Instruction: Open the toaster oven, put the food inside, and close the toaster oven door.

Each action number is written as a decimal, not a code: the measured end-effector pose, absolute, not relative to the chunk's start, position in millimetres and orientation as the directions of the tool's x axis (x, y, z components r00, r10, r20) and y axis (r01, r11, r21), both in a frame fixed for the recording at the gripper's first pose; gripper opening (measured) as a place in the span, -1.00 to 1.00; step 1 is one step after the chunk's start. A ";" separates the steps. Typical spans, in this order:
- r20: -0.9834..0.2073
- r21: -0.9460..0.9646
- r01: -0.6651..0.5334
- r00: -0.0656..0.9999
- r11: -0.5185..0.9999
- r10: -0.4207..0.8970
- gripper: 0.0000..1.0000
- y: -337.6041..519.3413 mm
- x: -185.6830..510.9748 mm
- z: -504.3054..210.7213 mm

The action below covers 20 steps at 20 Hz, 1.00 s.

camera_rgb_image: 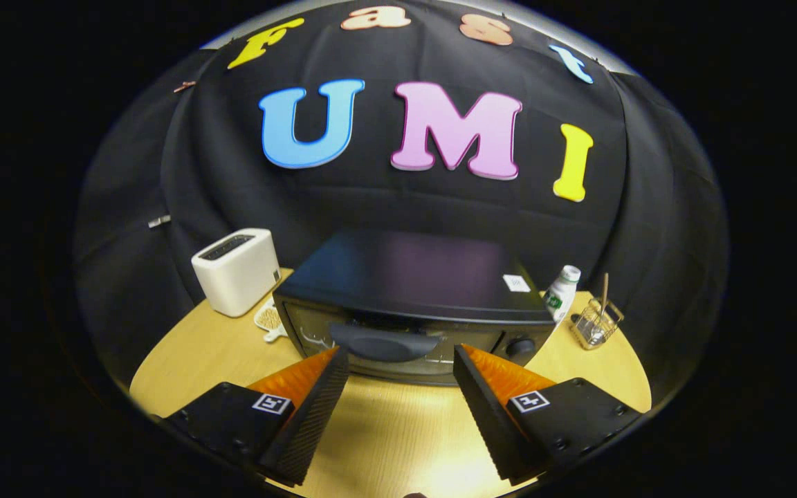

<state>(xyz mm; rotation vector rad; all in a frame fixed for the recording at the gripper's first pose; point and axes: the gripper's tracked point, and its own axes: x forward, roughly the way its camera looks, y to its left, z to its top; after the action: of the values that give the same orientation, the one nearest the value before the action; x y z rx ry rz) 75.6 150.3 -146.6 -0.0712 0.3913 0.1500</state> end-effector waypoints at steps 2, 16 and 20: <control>-0.324 -0.052 -0.142 0.939 0.988 0.118 0.98 123.9 64.1 -120.4; -0.022 -0.053 0.111 0.993 0.992 -0.112 0.96 -80.4 -23.2 28.0; -0.006 -0.017 0.141 0.990 0.990 -0.141 0.95 -95.6 -44.3 45.3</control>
<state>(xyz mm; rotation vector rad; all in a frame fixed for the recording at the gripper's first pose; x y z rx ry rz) -44.3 -95.6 45.3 -0.0165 0.0076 -0.1412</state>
